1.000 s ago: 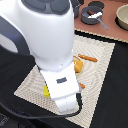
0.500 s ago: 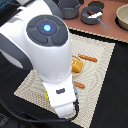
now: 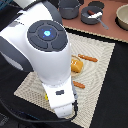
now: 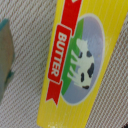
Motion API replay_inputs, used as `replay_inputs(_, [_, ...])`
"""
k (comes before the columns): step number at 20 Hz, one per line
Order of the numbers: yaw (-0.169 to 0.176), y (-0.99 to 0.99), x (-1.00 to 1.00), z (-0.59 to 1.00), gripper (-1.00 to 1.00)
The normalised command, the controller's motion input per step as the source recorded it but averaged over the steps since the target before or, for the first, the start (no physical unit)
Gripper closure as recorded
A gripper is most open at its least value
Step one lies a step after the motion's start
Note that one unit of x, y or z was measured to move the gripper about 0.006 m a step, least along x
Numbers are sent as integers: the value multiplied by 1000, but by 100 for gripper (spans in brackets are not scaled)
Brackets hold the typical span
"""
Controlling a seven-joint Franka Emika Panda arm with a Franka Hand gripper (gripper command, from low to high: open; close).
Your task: Interact with the objects in diverse but meaningful ways.
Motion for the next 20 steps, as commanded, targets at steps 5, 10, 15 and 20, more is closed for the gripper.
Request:
replay_inputs(5, [-49, 42, 38, 1000, -100])
replay_inputs(10, [-85, 25, -79, 984, -100])
replay_inputs(15, [-62, 21, -79, 549, -100])
replay_inputs(20, [-1, 225, 0, 86, -100])
